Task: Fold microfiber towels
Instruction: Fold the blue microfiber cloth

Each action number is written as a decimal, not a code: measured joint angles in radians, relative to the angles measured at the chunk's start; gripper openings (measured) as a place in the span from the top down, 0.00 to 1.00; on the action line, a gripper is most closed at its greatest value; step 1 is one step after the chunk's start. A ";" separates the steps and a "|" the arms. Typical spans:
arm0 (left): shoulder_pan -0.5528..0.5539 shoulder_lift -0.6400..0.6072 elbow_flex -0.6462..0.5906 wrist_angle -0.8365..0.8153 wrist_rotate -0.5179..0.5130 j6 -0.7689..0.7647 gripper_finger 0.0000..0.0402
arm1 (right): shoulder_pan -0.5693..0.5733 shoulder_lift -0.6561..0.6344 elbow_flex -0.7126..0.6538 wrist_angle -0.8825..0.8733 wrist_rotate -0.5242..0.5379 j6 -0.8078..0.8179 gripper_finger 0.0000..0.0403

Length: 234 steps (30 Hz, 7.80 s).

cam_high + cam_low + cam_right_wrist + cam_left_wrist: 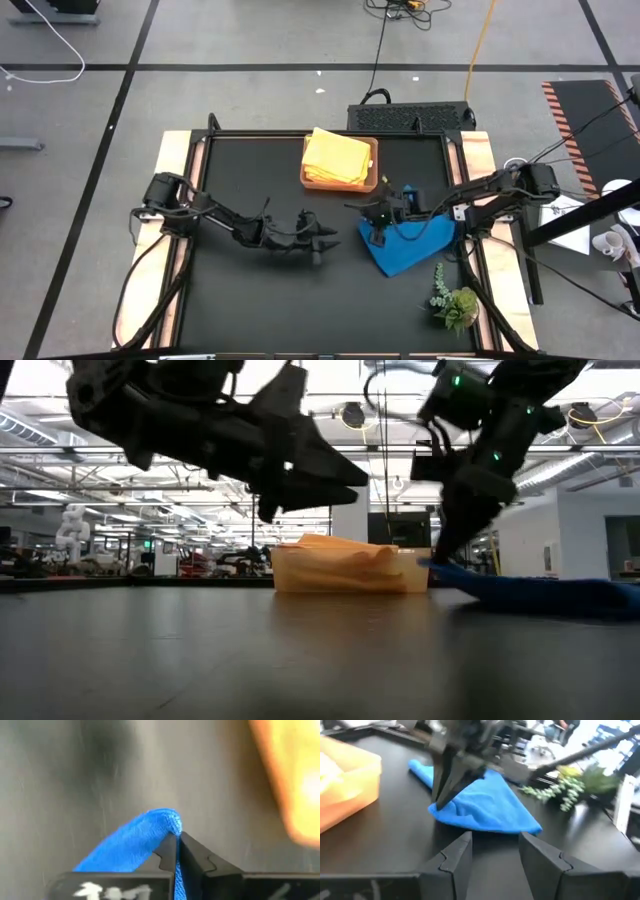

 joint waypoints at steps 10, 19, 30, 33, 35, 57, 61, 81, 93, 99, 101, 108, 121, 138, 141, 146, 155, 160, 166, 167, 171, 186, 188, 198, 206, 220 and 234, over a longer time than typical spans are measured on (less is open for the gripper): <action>0.121 0.058 0.106 -0.099 -0.010 -0.288 0.60 | 0.057 -0.021 0.003 0.257 0.086 -0.073 1.00; 0.168 0.067 0.116 -0.109 0.107 -0.334 0.60 | 0.065 -0.020 0.002 0.281 0.090 -0.095 1.00; 0.160 0.067 0.116 -0.110 0.112 -0.263 0.68 | 0.062 -0.020 0.002 0.299 0.116 -0.133 1.00; 0.162 0.067 0.116 -0.110 0.125 -0.224 0.84 | 0.062 -0.020 0.002 0.299 0.111 -0.142 1.00; 0.166 0.067 0.116 -0.110 0.143 -0.184 0.95 | 0.062 -0.020 0.002 0.299 0.105 -0.162 0.99; -0.069 -0.550 0.169 -1.146 0.288 0.437 1.00 | -0.030 -0.171 0.003 0.321 -0.083 -0.153 0.63; -0.193 -0.489 0.059 -1.089 0.255 0.307 1.00 | -0.013 -0.049 0.003 0.413 -0.127 -0.143 0.60; -0.410 -0.259 -0.134 -0.767 0.128 -0.076 1.00 | -0.007 0.338 0.098 0.377 -0.229 -0.124 0.60; -0.348 -0.266 -0.134 -0.908 -0.049 -0.047 1.00 | 0.252 0.327 0.100 0.265 -0.424 0.140 0.60; -0.301 -0.266 -0.134 -0.921 -0.064 0.039 0.99 | 0.304 0.196 0.091 0.264 -0.427 0.133 0.60; -0.287 -0.266 -0.134 -0.918 -0.057 0.064 0.99 | 0.284 0.116 0.095 0.272 -0.315 0.074 0.60; -0.266 -0.269 -0.129 -0.916 -0.045 0.102 0.99 | 0.083 0.021 0.096 0.269 -0.076 0.026 0.60; -0.264 -0.269 -0.128 -0.910 -0.031 0.112 0.99 | -0.053 0.324 0.098 0.318 -0.261 -0.039 0.60; -0.268 -0.348 -0.057 -1.061 -0.113 0.090 0.99 | 0.005 0.133 0.093 0.271 -0.126 -0.108 0.98; -0.288 -0.413 0.006 -1.128 -0.165 0.091 0.99 | 0.050 0.032 0.093 0.269 -0.126 -0.092 0.99; -0.352 -0.500 0.119 -1.153 -0.207 0.155 0.99 | 0.185 -0.125 0.096 0.293 -0.055 -0.081 1.00; -0.516 -0.532 0.367 -1.187 -0.326 0.217 1.00 | 0.459 -0.268 0.096 0.425 0.087 -0.061 1.00; -0.585 -0.532 0.463 -1.184 -0.415 0.199 1.00 | 0.540 -0.275 0.096 0.514 0.082 -0.055 1.00; -0.588 -0.532 0.476 -1.280 -0.446 0.069 1.00 | 0.544 -0.275 0.096 0.502 0.082 0.033 1.00; -0.576 -0.531 0.473 -1.320 -0.446 0.027 1.00 | 0.534 -0.275 0.096 0.481 0.081 0.056 1.00; -0.504 -0.532 0.403 -1.416 -0.445 -0.125 1.00 | 0.473 -0.275 0.096 0.350 0.087 0.171 1.00; 0.001 -0.548 -0.177 -0.878 -0.104 0.059 0.99 | 0.107 -0.206 -0.168 0.267 0.109 0.241 1.00; 0.053 -0.549 -0.199 -0.861 -0.079 0.100 1.00 | 0.078 -0.206 -0.198 0.301 0.109 0.205 1.00; -0.032 -0.547 -0.208 -0.854 0.019 0.183 1.00 | 0.166 -0.211 -0.217 0.391 0.053 0.095 1.00; -0.267 -0.510 -0.208 -0.755 -0.101 0.191 1.00 | 0.351 -0.210 -0.217 0.411 0.079 0.077 1.00; -0.368 -0.275 -0.208 -0.587 -0.087 0.144 0.95 | 0.499 0.079 -0.217 0.654 0.024 0.109 0.95; -0.444 -0.273 -0.208 -0.551 0.009 -0.011 0.81 | 0.585 0.105 -0.217 0.690 0.000 0.207 0.69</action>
